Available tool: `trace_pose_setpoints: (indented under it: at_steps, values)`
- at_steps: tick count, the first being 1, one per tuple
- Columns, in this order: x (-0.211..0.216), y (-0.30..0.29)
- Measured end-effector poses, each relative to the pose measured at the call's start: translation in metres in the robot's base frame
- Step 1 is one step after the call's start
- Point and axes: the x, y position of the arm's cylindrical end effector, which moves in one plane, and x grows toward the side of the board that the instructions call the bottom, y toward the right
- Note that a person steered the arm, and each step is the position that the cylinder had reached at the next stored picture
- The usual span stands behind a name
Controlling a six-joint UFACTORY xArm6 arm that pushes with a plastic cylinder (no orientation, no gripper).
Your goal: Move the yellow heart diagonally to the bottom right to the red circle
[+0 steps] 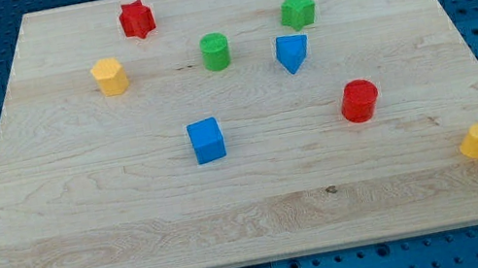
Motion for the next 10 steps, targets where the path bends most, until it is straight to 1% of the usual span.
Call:
trace_pose_setpoints:
  at_steps: [1, 3, 4, 5, 7, 9, 10]
  values:
    - [-0.013, -0.002]
    - [-0.063, 0.008]
    - [-0.074, -0.023]
    - [-0.073, -0.055]
    - [-0.073, -0.057]
    - [-0.093, -0.048]
    - [-0.117, -0.048]
